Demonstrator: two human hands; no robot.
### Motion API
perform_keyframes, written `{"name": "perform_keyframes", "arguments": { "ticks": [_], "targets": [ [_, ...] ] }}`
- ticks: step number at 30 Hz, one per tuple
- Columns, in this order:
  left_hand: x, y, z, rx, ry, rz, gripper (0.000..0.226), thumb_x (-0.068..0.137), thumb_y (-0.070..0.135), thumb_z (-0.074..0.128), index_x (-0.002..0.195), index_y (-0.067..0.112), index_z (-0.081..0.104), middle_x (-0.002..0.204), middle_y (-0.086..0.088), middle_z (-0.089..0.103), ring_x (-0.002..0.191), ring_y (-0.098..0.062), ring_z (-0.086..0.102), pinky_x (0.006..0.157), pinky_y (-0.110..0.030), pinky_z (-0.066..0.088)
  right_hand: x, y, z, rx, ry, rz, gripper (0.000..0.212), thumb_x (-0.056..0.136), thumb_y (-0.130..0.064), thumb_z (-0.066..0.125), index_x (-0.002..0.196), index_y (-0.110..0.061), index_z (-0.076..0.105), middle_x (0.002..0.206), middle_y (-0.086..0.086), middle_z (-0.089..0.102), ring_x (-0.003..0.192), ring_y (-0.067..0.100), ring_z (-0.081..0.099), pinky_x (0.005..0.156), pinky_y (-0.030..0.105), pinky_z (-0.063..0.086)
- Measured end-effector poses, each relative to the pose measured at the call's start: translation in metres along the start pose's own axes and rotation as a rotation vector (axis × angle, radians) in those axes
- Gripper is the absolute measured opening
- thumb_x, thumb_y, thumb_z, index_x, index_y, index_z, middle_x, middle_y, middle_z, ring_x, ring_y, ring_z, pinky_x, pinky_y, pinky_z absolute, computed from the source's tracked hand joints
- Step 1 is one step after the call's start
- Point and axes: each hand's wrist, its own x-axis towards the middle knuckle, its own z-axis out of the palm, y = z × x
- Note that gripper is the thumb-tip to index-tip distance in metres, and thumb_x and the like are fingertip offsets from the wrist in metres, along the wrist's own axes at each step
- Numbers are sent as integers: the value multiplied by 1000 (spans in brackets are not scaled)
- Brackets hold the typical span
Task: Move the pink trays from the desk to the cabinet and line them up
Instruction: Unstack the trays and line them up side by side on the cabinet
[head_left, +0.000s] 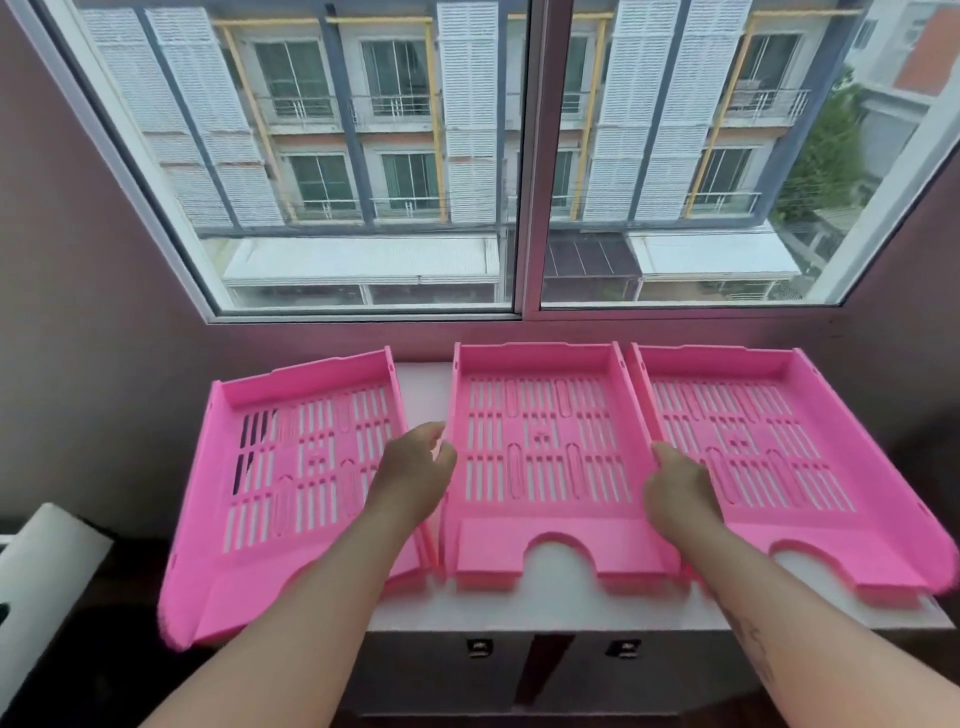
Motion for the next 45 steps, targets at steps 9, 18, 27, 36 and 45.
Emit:
{"name": "perform_keyframes", "arguments": {
  "ticks": [9, 18, 27, 36, 45],
  "targets": [
    [-23, -79, -8, 322, 128, -239, 60, 96, 43, 38, 152, 24, 29, 162, -3, 26, 150, -26, 21, 122, -51, 17, -36, -29, 54, -443, -179, -469, 57, 97, -40, 41, 151, -28, 29, 161, 5, 25, 149, 26, 19, 121, 45, 13],
    [-8, -111, -3, 497, -41, -190, 69, 90, 67, 25, 153, 44, 10, 166, 6, -5, 153, -21, -5, 121, -54, -3, -37, -22, 101, -600, -295, -480, 62, 95, -59, 17, 152, -44, -2, 164, 2, -8, 151, 25, -9, 122, 47, -1],
    [31, -114, -6, 571, -121, -72, 70, 90, 70, 22, 153, 43, 5, 166, 2, -6, 153, -22, -6, 121, -55, -3, -17, -39, 119, -632, -242, -480, 64, 89, -56, 4, 151, -44, -6, 164, 0, -9, 151, 23, -6, 123, 46, 2],
    [39, -114, -7, 592, -164, -66, 78, 87, 77, 16, 154, 40, 1, 166, -2, -9, 153, -26, -9, 121, -54, -5, -18, -43, 119, -636, -244, -464, 59, 96, -52, 16, 153, -43, -1, 164, 0, -6, 152, 21, -5, 123, 46, 2],
    [37, -112, -2, 598, -135, -49, 82, 85, 79, 13, 154, 39, 1, 166, -4, -7, 153, -27, -7, 121, -55, -3, -23, -49, 115, -575, -283, -453, 56, 101, -43, 20, 154, -37, 4, 165, -2, -1, 152, 21, -4, 123, 44, 2]
  ]
}}
